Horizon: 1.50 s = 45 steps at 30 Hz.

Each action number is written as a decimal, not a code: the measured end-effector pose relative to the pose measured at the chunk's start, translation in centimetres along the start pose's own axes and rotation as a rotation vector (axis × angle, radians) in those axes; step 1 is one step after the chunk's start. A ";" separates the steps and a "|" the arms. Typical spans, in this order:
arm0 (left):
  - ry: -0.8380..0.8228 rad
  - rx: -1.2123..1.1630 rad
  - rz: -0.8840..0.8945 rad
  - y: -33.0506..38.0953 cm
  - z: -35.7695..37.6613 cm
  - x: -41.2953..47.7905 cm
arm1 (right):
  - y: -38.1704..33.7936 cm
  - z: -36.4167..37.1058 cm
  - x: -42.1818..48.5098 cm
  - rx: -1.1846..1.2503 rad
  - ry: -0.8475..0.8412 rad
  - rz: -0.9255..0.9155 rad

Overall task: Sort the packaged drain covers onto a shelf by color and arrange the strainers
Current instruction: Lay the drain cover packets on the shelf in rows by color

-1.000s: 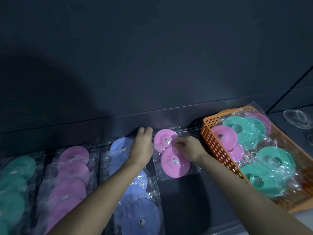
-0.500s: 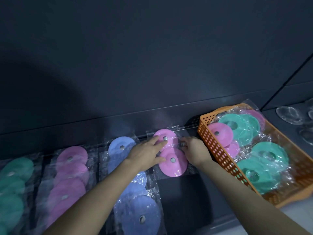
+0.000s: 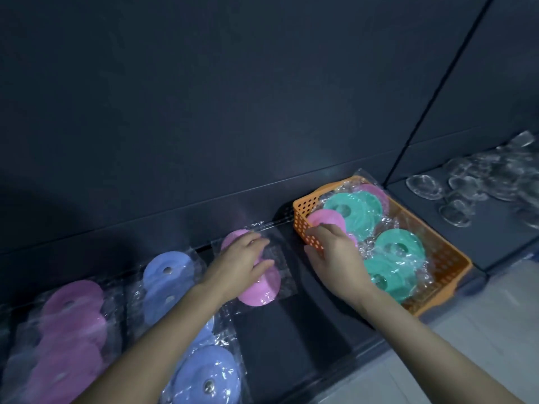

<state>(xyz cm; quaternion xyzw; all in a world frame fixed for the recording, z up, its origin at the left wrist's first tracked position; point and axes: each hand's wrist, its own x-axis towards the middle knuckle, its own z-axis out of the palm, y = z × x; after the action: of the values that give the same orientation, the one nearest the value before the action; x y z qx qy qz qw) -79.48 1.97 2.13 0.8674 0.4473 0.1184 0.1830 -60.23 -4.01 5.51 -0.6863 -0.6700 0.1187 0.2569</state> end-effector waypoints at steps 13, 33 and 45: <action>-0.098 -0.041 0.167 13.5 2.2 5.6 | 13.5 -8.5 -1.6 -0.402 -0.319 0.333; -0.500 0.247 -0.021 18.0 6.7 9.6 | 17.4 -8.6 0.7 0.520 -0.270 0.699; -0.449 -0.041 -0.132 19.6 7.7 9.2 | 16.7 -9.1 0.7 1.125 -0.288 0.765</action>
<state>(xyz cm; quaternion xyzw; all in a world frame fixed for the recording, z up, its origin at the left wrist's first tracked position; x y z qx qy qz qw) -57.03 -2.54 3.84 0.8368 0.4487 -0.0809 0.3030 -41.24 -4.55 4.73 -0.6142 -0.2453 0.6198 0.4224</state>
